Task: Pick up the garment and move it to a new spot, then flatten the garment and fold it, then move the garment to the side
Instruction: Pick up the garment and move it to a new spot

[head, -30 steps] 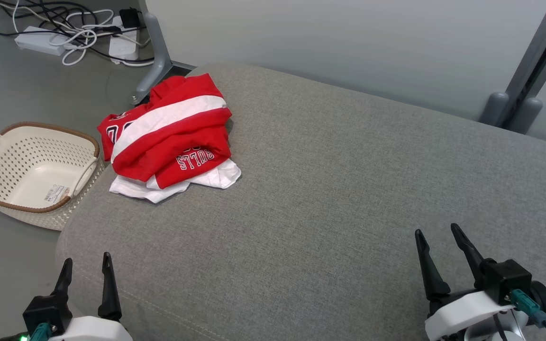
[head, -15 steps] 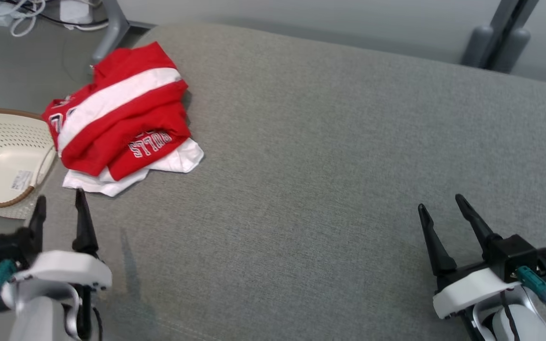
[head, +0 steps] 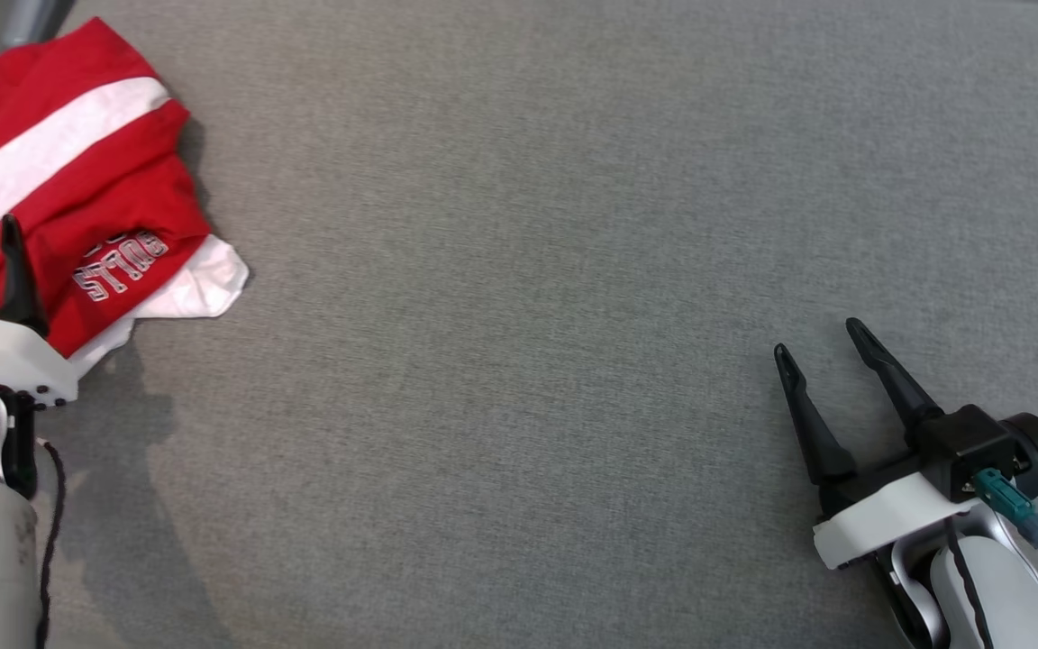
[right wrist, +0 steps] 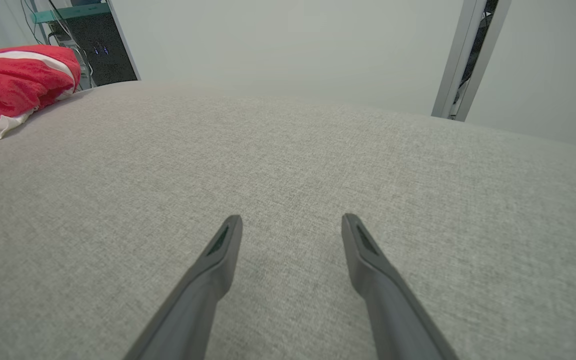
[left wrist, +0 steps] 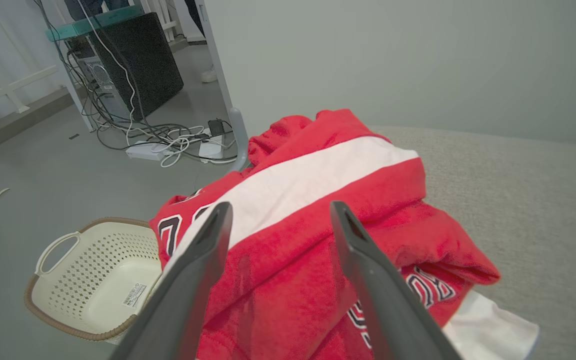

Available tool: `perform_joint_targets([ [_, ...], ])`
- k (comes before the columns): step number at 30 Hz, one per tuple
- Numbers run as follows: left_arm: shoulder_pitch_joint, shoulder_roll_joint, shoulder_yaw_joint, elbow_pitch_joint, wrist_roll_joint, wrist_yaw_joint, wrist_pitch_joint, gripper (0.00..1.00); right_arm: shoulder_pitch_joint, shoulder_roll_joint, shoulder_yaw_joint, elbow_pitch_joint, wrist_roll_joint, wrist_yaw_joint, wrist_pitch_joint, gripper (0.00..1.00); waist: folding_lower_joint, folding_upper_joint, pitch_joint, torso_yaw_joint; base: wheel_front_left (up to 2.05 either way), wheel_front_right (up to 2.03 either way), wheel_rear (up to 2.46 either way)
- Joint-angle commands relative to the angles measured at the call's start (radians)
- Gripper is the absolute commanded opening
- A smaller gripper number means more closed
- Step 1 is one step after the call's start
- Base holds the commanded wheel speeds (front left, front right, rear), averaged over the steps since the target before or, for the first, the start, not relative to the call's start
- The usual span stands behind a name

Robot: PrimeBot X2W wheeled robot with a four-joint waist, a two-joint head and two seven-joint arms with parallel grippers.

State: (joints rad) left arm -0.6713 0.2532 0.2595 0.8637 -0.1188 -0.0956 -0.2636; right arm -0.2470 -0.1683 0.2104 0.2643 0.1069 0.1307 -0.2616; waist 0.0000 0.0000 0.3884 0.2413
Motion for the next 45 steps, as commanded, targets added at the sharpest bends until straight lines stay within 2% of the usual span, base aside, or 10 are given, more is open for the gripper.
perform_joint_targets([
  [1,-0.045,0.026,-0.007,0.057,0.01,0.0,0.009,1.0,-0.009,-0.009,0.002,-0.007,0.006,0.0,-0.005,1.0,0.0,0.0,0.025,-0.028,0.0,0.0,0.0],
  [9,-0.18,0.084,-0.032,0.275,0.023,0.024,0.074,1.0,0.0,-0.021,-0.001,-0.005,0.006,0.0,-0.003,1.0,0.0,0.0,0.067,-0.068,0.0,0.0,0.0],
  [10,-0.186,0.087,-0.028,0.292,0.018,0.028,0.073,0.71,0.008,-0.021,-0.004,-0.003,0.007,0.0,-0.003,1.0,0.0,0.0,0.067,-0.071,0.0,0.0,0.0],
  [11,-0.195,0.09,-0.03,0.305,0.019,0.031,0.067,0.15,0.012,-0.021,-0.007,-0.003,0.008,0.0,-0.003,1.0,0.0,0.0,0.07,-0.074,0.0,0.0,0.0],
  [12,-0.2,0.091,-0.034,0.32,0.021,0.038,0.066,0.0,0.014,-0.019,-0.007,-0.003,0.007,0.0,-0.003,1.0,0.0,0.0,0.07,-0.077,0.0,0.0,0.0],
  [19,-0.211,0.1,-0.026,0.366,0.004,0.058,0.038,0.0,0.015,-0.003,-0.024,-0.006,0.01,0.0,-0.003,1.0,0.0,0.0,0.065,-0.091,0.0,0.0,0.0],
  [27,-0.238,0.122,-0.048,0.332,-0.002,0.008,-0.001,0.0,0.018,0.035,-0.021,0.006,0.031,0.0,-0.003,1.0,0.0,0.0,-0.001,-0.109,0.0,0.0,0.0],
  [31,-0.251,0.106,-0.08,0.257,0.005,-0.02,-0.002,0.0,0.031,0.056,-0.022,0.016,0.045,0.0,-0.003,1.0,0.0,0.0,-0.054,-0.125,0.0,0.0,0.0],
  [39,-0.199,-0.039,-0.184,0.107,0.014,-0.034,-0.001,0.0,0.065,0.093,-0.013,0.04,0.072,0.0,-0.003,1.0,0.0,0.0,-0.178,-0.183,0.0,0.0,0.0],
  [45,-0.122,-0.151,-0.298,0.081,0.006,-0.037,-0.002,0.0,0.09,0.111,-0.012,0.051,0.104,0.0,-0.003,1.0,0.0,0.0,-0.248,-0.257,0.0,0.0,0.0],
])
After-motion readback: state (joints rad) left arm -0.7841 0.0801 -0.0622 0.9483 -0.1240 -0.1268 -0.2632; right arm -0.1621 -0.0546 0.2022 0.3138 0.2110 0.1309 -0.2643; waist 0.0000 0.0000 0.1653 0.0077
